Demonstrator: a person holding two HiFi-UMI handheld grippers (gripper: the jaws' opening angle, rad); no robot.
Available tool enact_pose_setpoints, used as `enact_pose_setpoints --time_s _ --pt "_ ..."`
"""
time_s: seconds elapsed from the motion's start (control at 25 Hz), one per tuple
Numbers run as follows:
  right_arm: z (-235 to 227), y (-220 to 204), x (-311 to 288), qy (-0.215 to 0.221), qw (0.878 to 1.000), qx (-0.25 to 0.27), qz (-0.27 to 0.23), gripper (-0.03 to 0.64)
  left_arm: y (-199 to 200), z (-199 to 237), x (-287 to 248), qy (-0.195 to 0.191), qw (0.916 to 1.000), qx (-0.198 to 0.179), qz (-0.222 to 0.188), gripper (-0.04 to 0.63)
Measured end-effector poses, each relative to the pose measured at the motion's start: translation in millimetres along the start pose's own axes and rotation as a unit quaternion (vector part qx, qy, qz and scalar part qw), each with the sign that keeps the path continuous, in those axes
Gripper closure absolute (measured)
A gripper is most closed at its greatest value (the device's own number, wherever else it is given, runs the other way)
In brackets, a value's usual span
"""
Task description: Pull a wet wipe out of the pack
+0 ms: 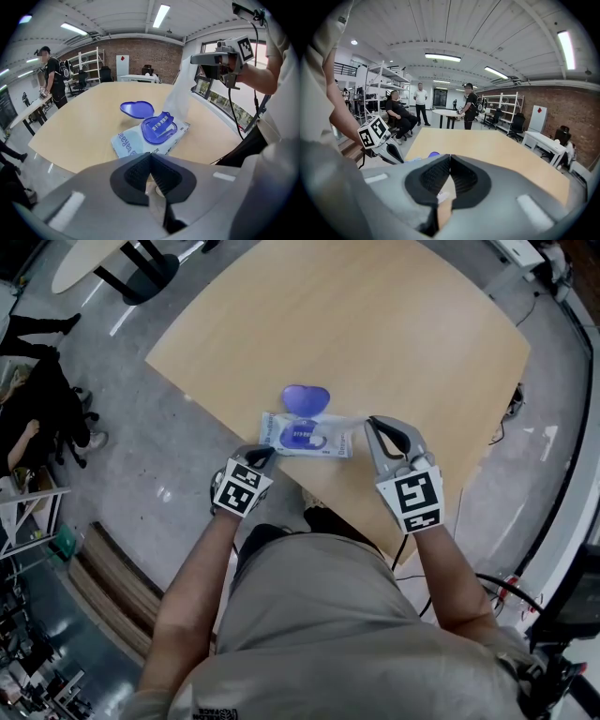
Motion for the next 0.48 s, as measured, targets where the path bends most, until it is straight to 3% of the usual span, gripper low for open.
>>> enact_pose_setpoints --time_s 0.28,0.48 --pt "14 19 27 -0.023 1.000 0.007 -0.020 0.614 -10 -2 25 0.007 0.9996 0.004 -0.028 0.589" --pt "38 30 47 -0.036 0.999 0.003 -0.027 0.614 -17 -8 69 0.006 0.9972 0.023 -0.071 0.589"
Point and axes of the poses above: the fingertips, and each gripper's own axes: x backward along the fingers, z to its left, y out of its top, the point moved 1 cm from there along x, backward along the fingers, and after that the axes turned 5 degrees about y, right-handed, at the moved point
